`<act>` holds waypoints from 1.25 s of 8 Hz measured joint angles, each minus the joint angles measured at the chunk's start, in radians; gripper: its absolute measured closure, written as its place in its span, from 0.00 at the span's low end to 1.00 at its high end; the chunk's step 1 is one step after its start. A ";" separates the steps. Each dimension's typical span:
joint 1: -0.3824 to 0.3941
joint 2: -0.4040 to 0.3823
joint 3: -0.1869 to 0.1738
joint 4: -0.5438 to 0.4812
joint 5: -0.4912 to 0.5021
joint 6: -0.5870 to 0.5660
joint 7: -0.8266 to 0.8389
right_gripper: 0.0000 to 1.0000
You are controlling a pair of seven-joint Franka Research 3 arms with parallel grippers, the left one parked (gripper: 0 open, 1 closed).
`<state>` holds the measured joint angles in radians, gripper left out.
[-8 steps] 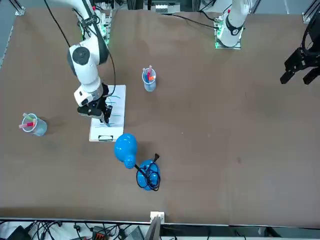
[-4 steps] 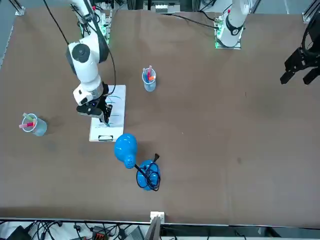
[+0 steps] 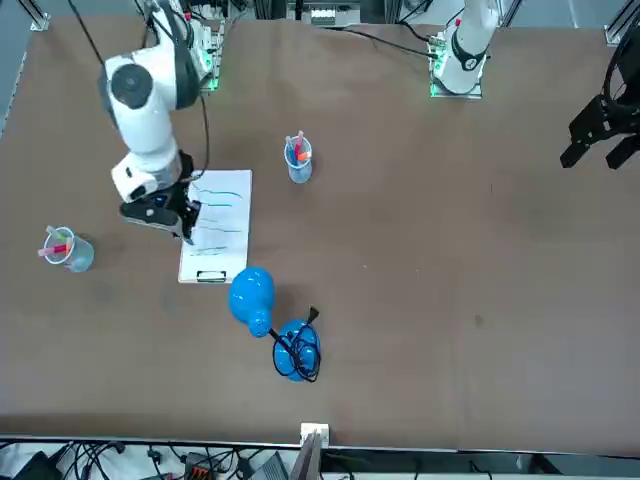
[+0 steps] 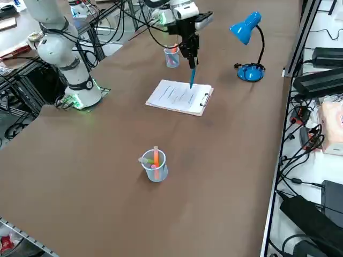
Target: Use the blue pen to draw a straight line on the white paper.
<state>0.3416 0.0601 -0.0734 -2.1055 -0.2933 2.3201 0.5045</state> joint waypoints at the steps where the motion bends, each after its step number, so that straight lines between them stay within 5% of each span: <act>1: -0.056 -0.011 -0.007 0.000 0.000 -0.012 -0.114 0.81; 6: -0.388 -0.028 -0.019 0.001 0.154 -0.020 -0.752 0.81; 10: -0.588 -0.027 -0.019 0.053 0.225 -0.059 -1.091 0.81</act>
<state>-0.2467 0.0334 -0.0928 -2.0522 -0.0686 2.2607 -0.5867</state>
